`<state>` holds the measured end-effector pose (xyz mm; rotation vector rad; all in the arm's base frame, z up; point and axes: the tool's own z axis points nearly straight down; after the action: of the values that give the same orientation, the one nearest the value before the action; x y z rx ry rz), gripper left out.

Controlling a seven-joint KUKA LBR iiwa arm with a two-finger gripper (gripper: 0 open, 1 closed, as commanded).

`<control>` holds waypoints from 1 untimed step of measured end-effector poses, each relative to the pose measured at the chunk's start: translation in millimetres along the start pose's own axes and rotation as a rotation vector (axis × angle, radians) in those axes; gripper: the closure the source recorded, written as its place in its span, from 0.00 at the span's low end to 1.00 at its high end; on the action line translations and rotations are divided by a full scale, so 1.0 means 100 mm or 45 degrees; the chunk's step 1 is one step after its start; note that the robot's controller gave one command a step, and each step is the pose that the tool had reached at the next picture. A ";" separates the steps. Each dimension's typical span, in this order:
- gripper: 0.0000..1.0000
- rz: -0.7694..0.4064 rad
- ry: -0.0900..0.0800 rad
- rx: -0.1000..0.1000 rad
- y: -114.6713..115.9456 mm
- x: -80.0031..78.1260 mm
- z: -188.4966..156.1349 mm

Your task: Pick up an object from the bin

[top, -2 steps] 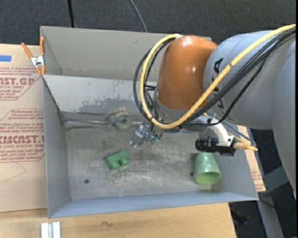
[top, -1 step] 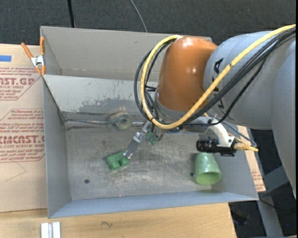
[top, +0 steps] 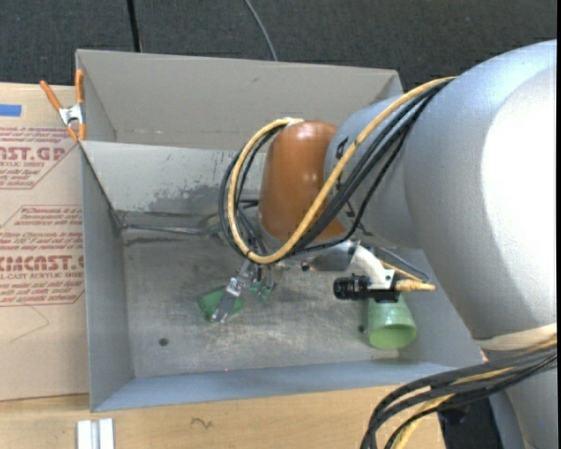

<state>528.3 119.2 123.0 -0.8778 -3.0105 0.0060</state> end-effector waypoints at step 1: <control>0.00 0.204 -0.008 -0.009 0.04 0.03 0.50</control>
Offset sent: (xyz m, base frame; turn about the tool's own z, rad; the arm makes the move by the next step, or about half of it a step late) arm -0.0024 0.0058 -0.0518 0.1600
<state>527.5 124.6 73.2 -1.1191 -2.9386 -0.0015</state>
